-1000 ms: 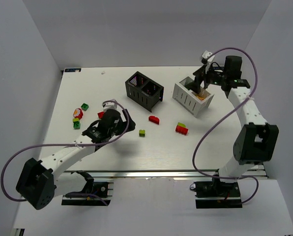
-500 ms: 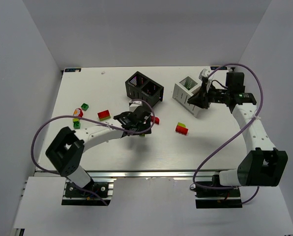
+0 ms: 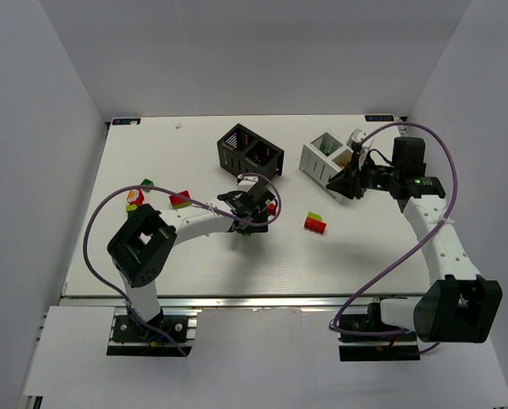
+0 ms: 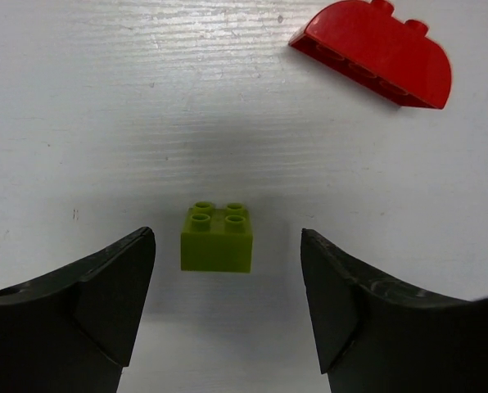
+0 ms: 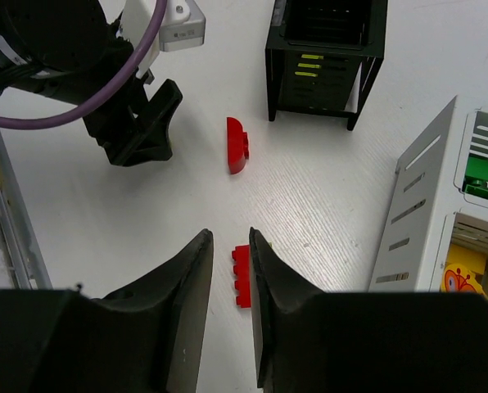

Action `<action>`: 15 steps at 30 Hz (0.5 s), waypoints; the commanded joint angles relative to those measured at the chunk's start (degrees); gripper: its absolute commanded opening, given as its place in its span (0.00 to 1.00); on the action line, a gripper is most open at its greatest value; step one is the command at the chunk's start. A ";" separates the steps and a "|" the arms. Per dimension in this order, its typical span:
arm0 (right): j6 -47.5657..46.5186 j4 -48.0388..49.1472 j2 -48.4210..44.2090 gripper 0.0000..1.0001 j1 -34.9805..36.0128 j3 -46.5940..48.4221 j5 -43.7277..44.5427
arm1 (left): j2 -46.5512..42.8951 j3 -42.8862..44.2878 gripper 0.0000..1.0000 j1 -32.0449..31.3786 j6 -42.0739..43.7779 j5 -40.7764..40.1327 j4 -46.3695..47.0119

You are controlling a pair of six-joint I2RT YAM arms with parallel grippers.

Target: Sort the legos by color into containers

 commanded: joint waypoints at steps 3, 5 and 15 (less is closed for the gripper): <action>1.44 2.68 -1.57 0.30 -0.22 -0.54 0.57 | 0.33 1.66 0.80 -0.40 0.60 -0.68 0.12; 1.61 2.68 -1.48 0.30 -0.31 -0.62 0.57 | 0.34 1.40 0.79 -0.48 0.43 -0.77 0.03; 2.05 3.04 -1.92 0.30 -0.40 -1.15 0.65 | 1.48 1.14 0.61 -0.48 0.60 -0.59 0.82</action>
